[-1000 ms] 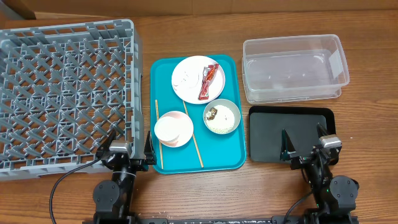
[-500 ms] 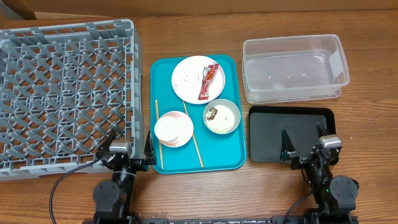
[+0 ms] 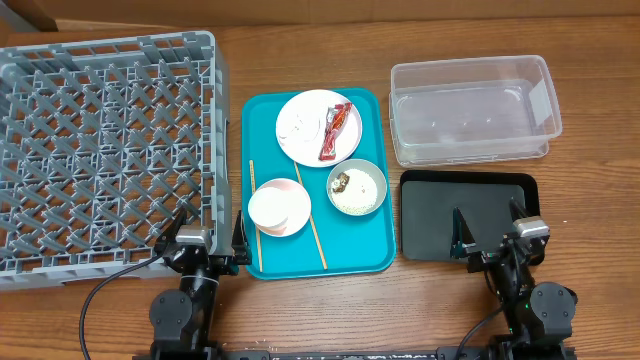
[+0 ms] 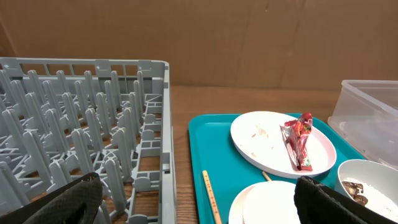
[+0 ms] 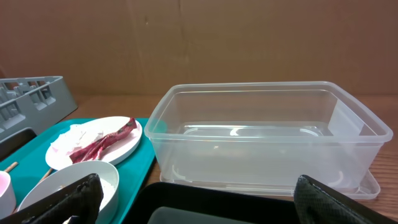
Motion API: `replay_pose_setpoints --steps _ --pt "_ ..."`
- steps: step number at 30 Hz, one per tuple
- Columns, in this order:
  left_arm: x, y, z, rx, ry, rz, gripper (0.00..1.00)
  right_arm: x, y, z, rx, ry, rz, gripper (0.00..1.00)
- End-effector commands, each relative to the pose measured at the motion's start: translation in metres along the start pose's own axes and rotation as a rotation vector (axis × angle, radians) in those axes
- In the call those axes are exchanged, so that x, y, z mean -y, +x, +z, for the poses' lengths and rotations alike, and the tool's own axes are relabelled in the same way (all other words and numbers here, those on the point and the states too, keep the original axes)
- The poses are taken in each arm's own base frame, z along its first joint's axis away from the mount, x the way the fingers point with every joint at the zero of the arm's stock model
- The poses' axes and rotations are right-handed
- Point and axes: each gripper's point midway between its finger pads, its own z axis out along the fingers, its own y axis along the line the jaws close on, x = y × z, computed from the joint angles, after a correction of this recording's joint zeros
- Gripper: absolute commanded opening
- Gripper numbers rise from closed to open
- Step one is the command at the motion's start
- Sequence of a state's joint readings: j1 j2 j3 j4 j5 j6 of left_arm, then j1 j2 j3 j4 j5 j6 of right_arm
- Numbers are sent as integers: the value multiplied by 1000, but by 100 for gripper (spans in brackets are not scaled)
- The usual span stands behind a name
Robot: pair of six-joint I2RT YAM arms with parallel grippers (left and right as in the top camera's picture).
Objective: Sort waste into correct bins and load items into the dishwasher
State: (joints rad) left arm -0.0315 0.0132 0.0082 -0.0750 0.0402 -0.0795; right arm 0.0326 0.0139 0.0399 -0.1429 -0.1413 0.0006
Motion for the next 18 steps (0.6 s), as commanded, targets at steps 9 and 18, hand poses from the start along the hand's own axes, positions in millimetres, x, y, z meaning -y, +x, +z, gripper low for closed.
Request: replay_pose_setpoints --steps 9,18 --pt "5 -3 -1 10 26 -3 100 2 -8 -1 25 8 129 100" --pt "7 -23 -20 -123 14 -9 100 -12 -42 -9 -50 -36 248 100"
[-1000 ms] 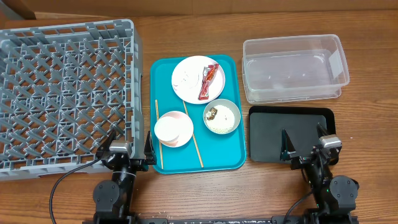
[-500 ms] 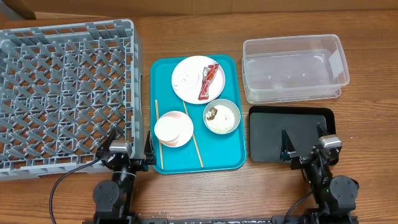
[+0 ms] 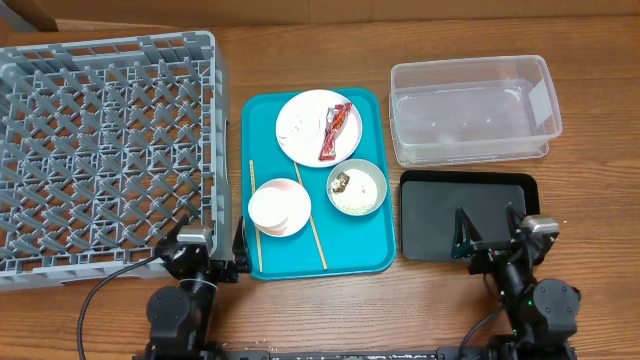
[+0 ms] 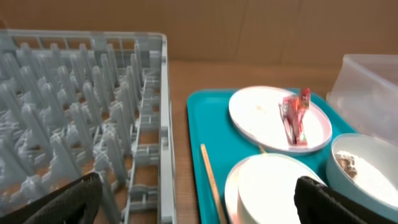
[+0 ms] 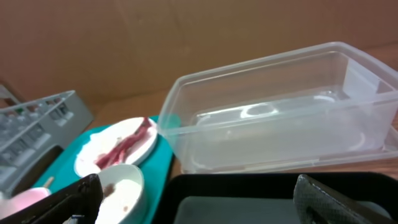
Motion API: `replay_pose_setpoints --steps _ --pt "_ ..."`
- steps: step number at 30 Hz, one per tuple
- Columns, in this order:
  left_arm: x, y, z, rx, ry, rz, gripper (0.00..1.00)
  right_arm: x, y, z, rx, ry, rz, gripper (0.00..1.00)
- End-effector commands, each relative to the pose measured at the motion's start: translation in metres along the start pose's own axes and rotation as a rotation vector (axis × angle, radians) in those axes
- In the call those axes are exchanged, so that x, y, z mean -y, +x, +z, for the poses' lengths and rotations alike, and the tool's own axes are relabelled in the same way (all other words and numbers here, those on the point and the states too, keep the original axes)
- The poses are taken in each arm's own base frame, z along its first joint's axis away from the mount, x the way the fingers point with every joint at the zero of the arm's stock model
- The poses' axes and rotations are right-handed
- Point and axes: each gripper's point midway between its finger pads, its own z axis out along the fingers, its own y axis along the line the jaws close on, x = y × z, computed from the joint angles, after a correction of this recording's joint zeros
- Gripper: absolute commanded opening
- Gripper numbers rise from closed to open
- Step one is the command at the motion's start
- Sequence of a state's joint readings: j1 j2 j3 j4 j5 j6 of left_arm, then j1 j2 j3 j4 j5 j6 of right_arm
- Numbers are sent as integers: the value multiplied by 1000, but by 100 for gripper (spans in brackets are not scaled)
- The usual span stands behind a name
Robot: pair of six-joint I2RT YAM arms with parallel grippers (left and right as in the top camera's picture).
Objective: Sort waste into correct bins and load items into the dishwasher
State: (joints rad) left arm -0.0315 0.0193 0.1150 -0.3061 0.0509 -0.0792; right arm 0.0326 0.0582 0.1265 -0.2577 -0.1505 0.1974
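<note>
A teal tray (image 3: 375, 150) holds a white plate (image 3: 303, 122) with a red wrapper (image 3: 335, 132) lying on it. It also holds a white bowl with food scraps (image 3: 356, 187), a pinkish small bowl (image 3: 279, 209) and two wooden chopsticks (image 3: 254, 215). My left gripper (image 3: 207, 248) stands open at the tray's near left corner, beside the grey dish rack (image 3: 100, 140). My right gripper (image 3: 492, 238) is open over the near edge of the black bin (image 3: 440, 205). The left wrist view shows the small bowl (image 4: 273, 186) close ahead, with the plate (image 4: 267, 118) behind it.
A clear plastic bin (image 3: 470, 110) sits behind the black bin; in the right wrist view the clear bin (image 5: 280, 118) appears tilted. The dish rack (image 4: 81, 112) fills the left of the table. Bare wood runs along the front edge.
Both arms have shifted slightly. The left wrist camera now looks down more steeply on the tray and small bowl. The right gripper sits a little further right, its view tilted. Both grippers remain open.
</note>
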Motion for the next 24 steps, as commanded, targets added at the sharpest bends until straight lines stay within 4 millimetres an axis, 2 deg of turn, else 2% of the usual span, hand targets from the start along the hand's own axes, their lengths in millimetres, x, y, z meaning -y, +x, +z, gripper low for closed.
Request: replay_pose_setpoints --steps 1,6,9,12,15,18,24 --pt "5 -29 -15 -19 12 -5 100 -19 -38 -6 -1 -45 41 100" --pt "7 -32 -23 -191 5 -26 100 -31 -57 4 -122 -65 64 100" --pt "9 -48 -24 -271 -2 -58 100 -46 -76 19 -209 -109 83 100" --pt "20 -78 -20 -341 30 -113 100 -59 -94 41 -338 -138 120 100" --pt "10 -83 -20 -459 -41 -110 100 -74 -101 62 -474 -162 142 100" --pt "5 -76 -19 -626 -85 -107 100 -101 -98 84 -641 -205 100 100" --pt "7 -55 -17 -793 -91 -125 100 -139 -76 108 -853 -261 18 100"
